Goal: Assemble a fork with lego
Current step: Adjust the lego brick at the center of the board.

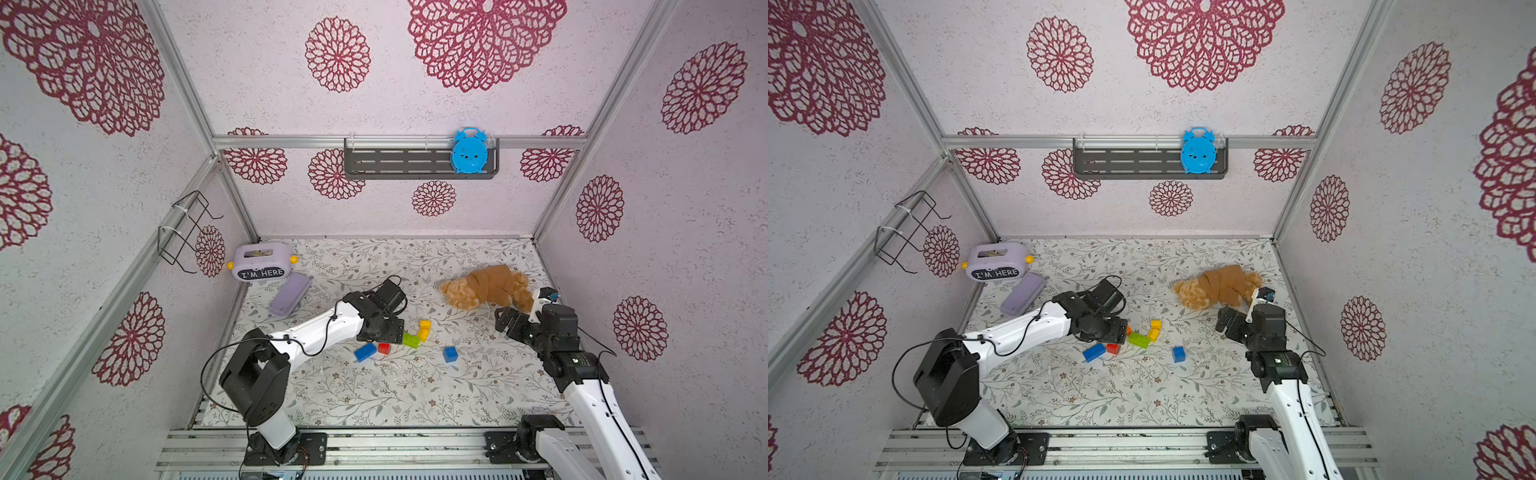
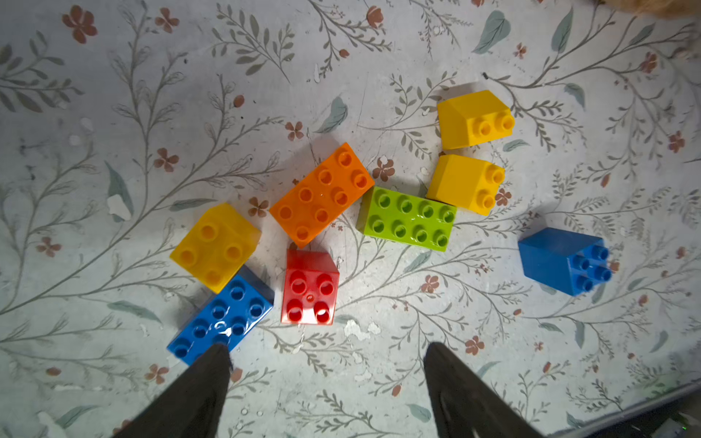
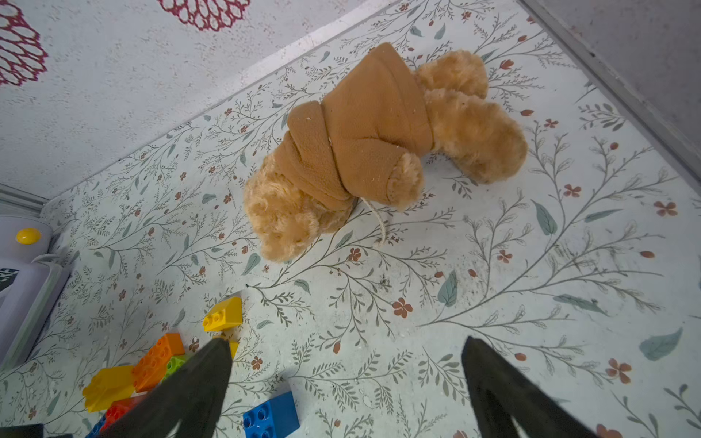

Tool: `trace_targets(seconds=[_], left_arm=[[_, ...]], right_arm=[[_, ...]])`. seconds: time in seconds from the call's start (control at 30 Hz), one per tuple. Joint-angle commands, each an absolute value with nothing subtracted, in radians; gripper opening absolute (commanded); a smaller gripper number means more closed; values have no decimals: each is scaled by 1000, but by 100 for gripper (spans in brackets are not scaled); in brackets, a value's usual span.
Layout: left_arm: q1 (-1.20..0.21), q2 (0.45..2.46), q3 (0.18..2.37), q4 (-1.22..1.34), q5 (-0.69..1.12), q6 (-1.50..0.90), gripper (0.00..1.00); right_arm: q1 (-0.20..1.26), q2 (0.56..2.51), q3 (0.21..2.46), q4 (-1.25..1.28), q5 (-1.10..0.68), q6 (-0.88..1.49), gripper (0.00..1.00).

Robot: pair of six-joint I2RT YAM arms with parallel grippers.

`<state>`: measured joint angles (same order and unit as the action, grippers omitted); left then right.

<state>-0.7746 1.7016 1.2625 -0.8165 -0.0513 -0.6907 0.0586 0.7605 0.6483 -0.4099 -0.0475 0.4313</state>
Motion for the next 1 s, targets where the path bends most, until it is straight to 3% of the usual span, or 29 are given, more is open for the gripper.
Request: trace_targets(seconds=[0.0, 0.77, 0.97], left_arm=[[-792, 1752, 1298, -874, -74, -675, 81], [-798, 1943, 1364, -859, -75, -660, 52], [-805, 1954, 1393, -869, -78, -632, 37]], right_arm=[[66, 761, 647, -393, -31, 448, 99], [66, 755, 652, -410, -12, 439, 99], [66, 760, 669, -439, -18, 423, 99]])
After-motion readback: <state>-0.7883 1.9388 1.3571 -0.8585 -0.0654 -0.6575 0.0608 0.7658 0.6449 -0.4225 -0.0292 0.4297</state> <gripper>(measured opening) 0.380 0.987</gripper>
